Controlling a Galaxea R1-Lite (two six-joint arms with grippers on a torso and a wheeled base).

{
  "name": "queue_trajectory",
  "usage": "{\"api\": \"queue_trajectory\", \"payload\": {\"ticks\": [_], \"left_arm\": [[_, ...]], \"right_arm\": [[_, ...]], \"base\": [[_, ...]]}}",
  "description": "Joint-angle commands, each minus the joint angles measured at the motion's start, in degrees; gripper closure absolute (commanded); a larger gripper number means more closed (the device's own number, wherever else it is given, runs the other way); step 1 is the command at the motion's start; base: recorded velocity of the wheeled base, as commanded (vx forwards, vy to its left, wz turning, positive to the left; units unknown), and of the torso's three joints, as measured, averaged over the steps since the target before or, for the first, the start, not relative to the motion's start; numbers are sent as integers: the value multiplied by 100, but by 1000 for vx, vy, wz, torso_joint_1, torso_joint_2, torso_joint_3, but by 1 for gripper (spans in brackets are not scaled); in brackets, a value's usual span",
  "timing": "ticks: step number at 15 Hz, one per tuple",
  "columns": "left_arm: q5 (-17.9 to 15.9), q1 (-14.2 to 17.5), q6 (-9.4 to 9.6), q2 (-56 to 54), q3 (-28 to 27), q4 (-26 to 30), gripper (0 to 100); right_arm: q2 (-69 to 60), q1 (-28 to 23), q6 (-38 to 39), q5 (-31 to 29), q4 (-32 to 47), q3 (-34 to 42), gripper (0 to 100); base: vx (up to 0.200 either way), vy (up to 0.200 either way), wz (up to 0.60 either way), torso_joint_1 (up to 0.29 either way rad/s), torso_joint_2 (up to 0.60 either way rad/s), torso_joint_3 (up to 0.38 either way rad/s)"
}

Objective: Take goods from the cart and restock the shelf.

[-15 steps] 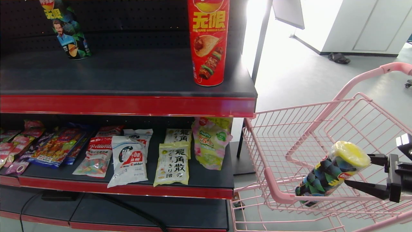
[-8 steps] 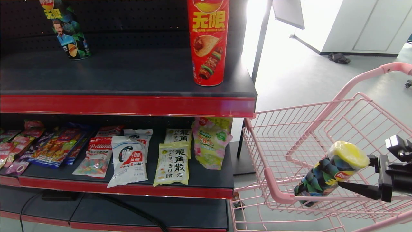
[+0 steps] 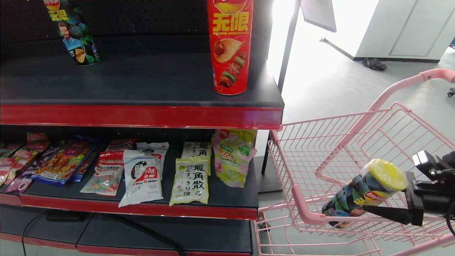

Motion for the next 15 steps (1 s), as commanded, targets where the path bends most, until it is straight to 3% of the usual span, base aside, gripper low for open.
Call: {"api": "queue_trajectory", "payload": {"ticks": [1,8,14,15], "left_arm": [[1,0,-1,5,1,2,0],[1,0,-1,5,1,2,0],[1,0,-1,5,1,2,0],[1,0,-1,5,1,2,0]], "right_arm": [[-14,18,11,13,-4,5,0],[-75,123,55,13,-4,-92,0],[-146,571,205,13,-4,-57,0],[-146,598,213,13,-4,-22,100]], "base": [[0,0,0,0,0,0],[0,0,0,0,0,0],[0,0,0,0,0,0],[0,0,0,0,0,0]]}}
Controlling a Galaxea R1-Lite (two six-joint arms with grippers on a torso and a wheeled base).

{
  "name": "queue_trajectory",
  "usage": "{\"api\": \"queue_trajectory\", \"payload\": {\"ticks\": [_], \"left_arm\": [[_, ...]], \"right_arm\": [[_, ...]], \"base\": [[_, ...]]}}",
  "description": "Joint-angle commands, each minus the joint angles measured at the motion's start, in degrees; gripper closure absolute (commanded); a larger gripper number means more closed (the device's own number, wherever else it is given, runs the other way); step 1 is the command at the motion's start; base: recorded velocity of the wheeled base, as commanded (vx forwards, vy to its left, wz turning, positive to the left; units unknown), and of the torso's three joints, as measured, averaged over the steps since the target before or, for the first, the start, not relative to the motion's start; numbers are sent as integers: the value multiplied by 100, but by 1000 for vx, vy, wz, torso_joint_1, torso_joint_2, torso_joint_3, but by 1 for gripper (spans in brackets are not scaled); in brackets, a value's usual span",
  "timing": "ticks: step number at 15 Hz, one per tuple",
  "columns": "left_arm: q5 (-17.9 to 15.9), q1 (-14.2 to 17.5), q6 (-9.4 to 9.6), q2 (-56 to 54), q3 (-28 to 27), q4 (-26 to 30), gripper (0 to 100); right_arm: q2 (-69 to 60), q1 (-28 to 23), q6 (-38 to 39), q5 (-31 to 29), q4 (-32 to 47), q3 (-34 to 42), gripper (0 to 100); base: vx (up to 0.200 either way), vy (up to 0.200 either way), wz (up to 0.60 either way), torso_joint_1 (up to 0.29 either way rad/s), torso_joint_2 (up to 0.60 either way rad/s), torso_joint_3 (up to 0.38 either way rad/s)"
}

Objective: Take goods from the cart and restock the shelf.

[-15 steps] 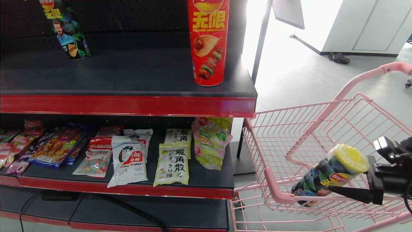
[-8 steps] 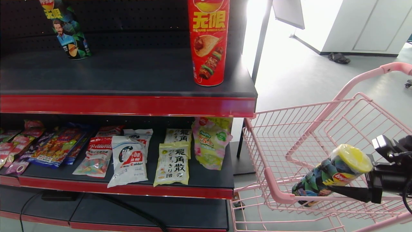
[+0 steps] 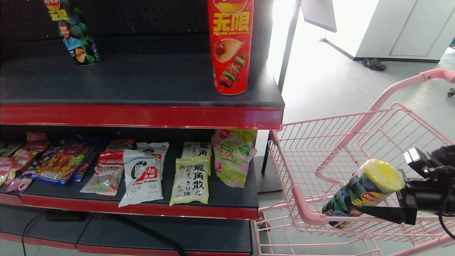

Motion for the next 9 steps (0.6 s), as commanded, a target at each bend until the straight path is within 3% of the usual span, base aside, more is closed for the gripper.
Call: {"api": "queue_trajectory", "payload": {"ticks": [1,6,9], "left_arm": [[1,3,-1,5,1,0,0],[1,3,-1,5,1,0,0],[1,3,-1,5,1,0,0]], "right_arm": [[-21,98,2,2,-4,44,100],[-21,133,38,2,-4,0,100],[-215,124,152,2,-4,-510,100]], "base": [[0,0,0,0,0,0],[0,0,0,0,0,0],[0,0,0,0,0,0]]}}
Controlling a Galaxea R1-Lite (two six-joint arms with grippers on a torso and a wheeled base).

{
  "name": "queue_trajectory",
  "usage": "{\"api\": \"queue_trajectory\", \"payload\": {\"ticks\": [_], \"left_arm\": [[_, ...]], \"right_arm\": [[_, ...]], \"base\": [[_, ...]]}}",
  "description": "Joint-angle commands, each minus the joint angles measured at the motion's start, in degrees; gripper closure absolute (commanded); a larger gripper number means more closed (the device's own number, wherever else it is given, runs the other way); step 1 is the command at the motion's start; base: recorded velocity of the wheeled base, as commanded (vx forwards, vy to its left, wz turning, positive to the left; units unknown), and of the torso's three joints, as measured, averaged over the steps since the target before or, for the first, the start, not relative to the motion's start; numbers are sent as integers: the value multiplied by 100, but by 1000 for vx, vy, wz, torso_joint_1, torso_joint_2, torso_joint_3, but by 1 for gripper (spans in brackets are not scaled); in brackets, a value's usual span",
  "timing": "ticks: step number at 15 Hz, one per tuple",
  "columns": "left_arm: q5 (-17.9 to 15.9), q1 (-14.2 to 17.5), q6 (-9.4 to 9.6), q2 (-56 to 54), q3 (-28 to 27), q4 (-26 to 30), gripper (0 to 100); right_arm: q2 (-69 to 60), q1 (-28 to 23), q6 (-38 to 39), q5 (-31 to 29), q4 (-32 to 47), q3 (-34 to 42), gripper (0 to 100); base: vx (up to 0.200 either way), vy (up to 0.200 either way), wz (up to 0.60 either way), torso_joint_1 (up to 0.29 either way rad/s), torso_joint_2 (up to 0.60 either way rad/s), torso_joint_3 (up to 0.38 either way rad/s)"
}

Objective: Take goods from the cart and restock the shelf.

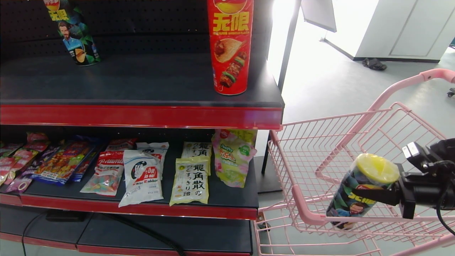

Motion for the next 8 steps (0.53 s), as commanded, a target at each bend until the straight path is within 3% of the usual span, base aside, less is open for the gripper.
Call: {"api": "queue_trajectory", "payload": {"ticks": [1,5,6,7,8], "left_arm": [[1,0,2,5,1,0,0],[1,0,2,5,1,0,0],[1,0,2,5,1,0,0],[1,0,2,5,1,0,0],[1,0,2,5,1,0,0]], "right_arm": [[-276,-27,150,4,-17,-445,100],[-724,-54,713,4,1,-629,100],[-1164,-71,1486,4,18,-559,100],[-1287,-45,1750,4,53,-568,100],[-1753,96,2866,-137,53,-682,100]], "base": [[0,0,0,0,0,0],[0,0,0,0,0,0],[0,0,0,0,0,0],[0,0,0,0,0,0],[0,0,0,0,0,0]]}}
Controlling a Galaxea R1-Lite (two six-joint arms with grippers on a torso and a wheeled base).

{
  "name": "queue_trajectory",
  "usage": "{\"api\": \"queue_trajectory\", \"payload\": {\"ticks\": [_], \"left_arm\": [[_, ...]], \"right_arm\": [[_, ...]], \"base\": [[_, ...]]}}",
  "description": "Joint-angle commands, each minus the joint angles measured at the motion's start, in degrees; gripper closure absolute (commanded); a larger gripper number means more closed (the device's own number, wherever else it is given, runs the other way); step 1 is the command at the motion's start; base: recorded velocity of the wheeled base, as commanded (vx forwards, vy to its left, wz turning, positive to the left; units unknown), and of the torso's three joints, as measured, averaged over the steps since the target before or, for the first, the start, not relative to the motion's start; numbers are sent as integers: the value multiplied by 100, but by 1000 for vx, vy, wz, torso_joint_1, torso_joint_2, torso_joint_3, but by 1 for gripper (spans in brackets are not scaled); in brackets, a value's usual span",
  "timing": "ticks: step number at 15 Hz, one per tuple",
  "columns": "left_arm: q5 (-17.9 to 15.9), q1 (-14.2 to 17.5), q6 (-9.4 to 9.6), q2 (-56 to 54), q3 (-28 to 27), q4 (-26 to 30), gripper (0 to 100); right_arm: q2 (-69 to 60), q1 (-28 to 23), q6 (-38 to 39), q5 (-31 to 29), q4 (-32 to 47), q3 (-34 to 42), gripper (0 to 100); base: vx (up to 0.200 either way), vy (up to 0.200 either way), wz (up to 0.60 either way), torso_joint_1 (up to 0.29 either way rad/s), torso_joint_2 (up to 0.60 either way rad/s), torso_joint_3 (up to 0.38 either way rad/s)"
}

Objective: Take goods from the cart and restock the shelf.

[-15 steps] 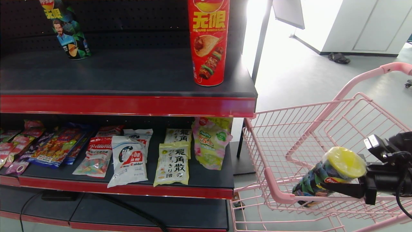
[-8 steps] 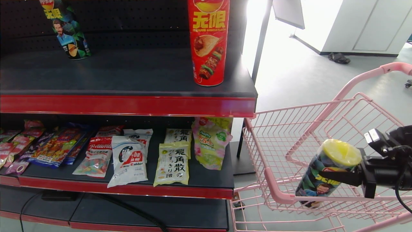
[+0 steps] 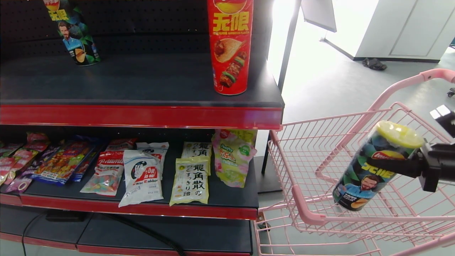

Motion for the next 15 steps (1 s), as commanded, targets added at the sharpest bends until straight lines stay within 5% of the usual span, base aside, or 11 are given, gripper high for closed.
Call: {"api": "queue_trajectory", "payload": {"ticks": [1,6,10,12,15], "left_arm": [[1,0,-1,5,1,0,0],[1,0,-1,5,1,0,0],[1,0,-1,5,1,0,0],[1,0,-1,5,1,0,0],[1,0,-1,5,1,0,0]], "right_arm": [[-937,272,1131,-345,5,-125,100],[-2027,1124,2511,-1866,5,-55,100],[-2352,2583,3197,-2683,-48,-134,100],[-2229,3199,3311,-3254,-321,-99,100],[-2080,3454,3302,-3597,-646,-20,100]], "base": [[0,0,0,0,0,0],[0,0,0,0,0,0],[0,0,0,0,0,0],[0,0,0,0,0,0],[0,0,0,0,0,0]]}}
